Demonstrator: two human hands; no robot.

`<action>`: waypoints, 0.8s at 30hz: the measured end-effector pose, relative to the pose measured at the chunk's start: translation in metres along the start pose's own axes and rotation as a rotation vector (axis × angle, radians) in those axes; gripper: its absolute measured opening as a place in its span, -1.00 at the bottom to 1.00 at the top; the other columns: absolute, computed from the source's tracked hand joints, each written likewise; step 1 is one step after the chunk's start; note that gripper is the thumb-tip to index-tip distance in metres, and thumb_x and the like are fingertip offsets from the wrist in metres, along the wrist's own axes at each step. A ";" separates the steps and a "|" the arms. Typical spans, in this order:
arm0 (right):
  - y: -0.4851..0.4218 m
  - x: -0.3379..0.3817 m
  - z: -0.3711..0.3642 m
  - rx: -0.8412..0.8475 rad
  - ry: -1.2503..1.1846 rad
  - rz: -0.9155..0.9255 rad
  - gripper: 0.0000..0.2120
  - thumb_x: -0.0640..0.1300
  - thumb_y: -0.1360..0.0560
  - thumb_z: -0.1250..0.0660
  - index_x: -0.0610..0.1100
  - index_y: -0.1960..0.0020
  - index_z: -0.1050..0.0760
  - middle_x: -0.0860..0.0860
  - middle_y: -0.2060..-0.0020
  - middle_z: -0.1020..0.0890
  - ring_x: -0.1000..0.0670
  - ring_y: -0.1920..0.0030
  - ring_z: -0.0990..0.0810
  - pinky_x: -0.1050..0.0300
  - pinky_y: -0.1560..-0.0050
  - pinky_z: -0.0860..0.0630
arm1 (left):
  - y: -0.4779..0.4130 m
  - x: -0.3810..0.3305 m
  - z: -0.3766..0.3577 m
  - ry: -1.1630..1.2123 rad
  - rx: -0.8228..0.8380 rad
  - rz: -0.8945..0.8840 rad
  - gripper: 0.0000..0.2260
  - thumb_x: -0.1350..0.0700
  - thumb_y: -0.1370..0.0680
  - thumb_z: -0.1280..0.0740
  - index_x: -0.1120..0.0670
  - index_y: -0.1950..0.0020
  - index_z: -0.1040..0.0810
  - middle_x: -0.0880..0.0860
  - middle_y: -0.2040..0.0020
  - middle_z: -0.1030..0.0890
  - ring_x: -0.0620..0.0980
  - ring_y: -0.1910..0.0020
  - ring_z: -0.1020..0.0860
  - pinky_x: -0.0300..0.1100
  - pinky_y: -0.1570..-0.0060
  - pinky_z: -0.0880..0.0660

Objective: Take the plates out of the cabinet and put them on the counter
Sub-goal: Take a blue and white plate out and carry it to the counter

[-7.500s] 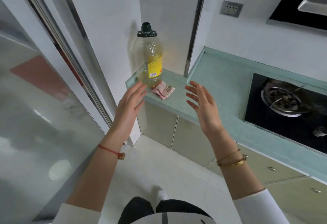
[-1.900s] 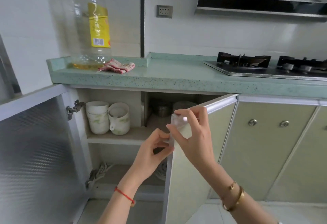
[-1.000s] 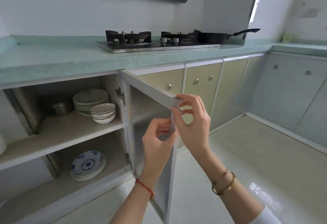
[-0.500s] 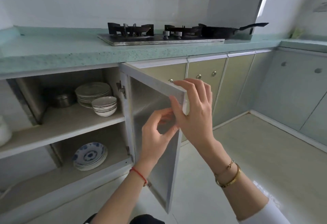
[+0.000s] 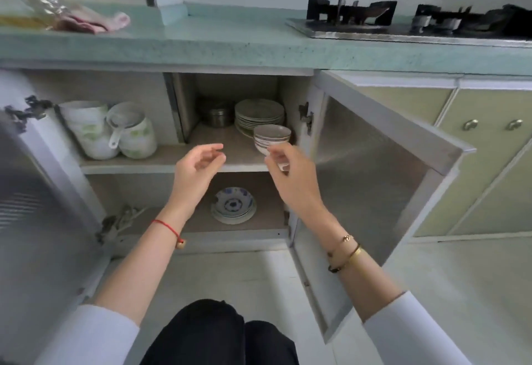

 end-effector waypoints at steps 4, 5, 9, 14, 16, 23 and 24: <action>-0.012 -0.067 -0.080 0.086 0.004 -0.137 -0.83 -0.10 -0.55 -0.34 -0.14 -0.09 -0.59 0.00 0.05 -0.66 0.13 0.11 -0.55 0.34 0.05 -0.53 | -0.012 0.076 0.032 -0.091 -0.024 0.170 -0.80 0.12 -0.55 -0.41 0.00 -0.17 -0.65 0.04 -0.08 -0.68 -0.05 -0.07 -0.64 0.00 -0.21 -0.57; -0.014 -0.087 -0.100 0.115 0.018 -0.176 -0.83 -0.11 -0.54 -0.34 -0.15 -0.08 -0.59 -0.01 0.06 -0.67 0.13 0.12 -0.55 0.44 0.11 -0.48 | -0.015 0.099 0.040 -0.109 -0.035 0.217 -0.83 0.13 -0.55 -0.41 -0.01 -0.13 -0.65 0.06 -0.07 -0.69 -0.05 -0.01 -0.64 0.02 -0.19 -0.58; -0.015 -0.162 -0.169 0.233 0.094 -0.317 -0.83 -0.09 -0.55 -0.33 -0.16 -0.05 -0.60 -0.03 0.10 -0.67 0.04 0.12 -0.60 0.19 0.05 -0.57 | -0.026 0.187 0.062 -0.185 -0.096 0.364 -0.82 0.11 -0.53 -0.43 0.10 -0.12 -0.66 0.22 -0.08 -0.68 0.18 -0.04 -0.65 0.20 -0.19 -0.54; -0.017 -0.261 -0.236 0.342 0.165 -0.484 -0.81 -0.08 -0.56 -0.32 -0.16 -0.08 -0.60 -0.07 0.04 -0.70 -0.01 0.09 -0.62 0.27 0.13 -0.40 | -0.056 0.298 0.049 -0.300 -0.042 0.527 -0.71 0.05 -0.49 -0.42 0.15 -0.15 -0.65 0.21 -0.07 -0.69 0.25 -0.09 -0.65 0.12 -0.17 -0.57; -0.022 -0.295 -0.254 0.367 0.198 -0.510 -0.80 -0.09 -0.56 -0.33 -0.18 -0.10 -0.60 -0.10 0.00 -0.71 -0.08 0.03 -0.65 0.27 0.10 -0.37 | -0.074 0.335 0.036 -0.322 -0.017 0.559 -0.79 0.13 -0.52 -0.39 0.09 -0.15 -0.66 0.17 -0.08 -0.70 0.21 -0.08 -0.66 0.05 -0.16 -0.58; -0.052 -0.388 -0.317 0.440 0.347 -0.509 -0.70 -0.07 -0.62 -0.20 -0.27 -0.05 -0.61 -0.22 -0.02 -0.68 -0.21 -0.05 -0.63 0.18 0.17 -0.31 | -0.136 0.436 -0.010 -0.348 0.029 0.560 -0.87 0.28 -0.55 -0.32 0.12 -0.05 -0.60 0.27 -0.06 -0.67 0.23 -0.04 -0.64 0.07 -0.10 -0.58; -0.057 -0.399 -0.325 0.437 0.358 -0.508 -0.69 -0.08 -0.62 -0.20 -0.27 -0.08 -0.62 -0.22 -0.05 -0.68 -0.20 -0.06 -0.63 0.20 0.17 -0.30 | -0.145 0.447 -0.016 -0.358 0.034 0.551 -0.88 0.30 -0.54 -0.33 0.14 -0.03 -0.60 0.28 -0.03 -0.66 0.19 0.00 -0.63 -0.02 -0.06 -0.57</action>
Point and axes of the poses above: each hand's wrist, its own y-axis away from the middle knuckle, its own z-axis out of the back of the hand, x = y × z, the point moved 9 cm from there along -y, towards the middle knuckle
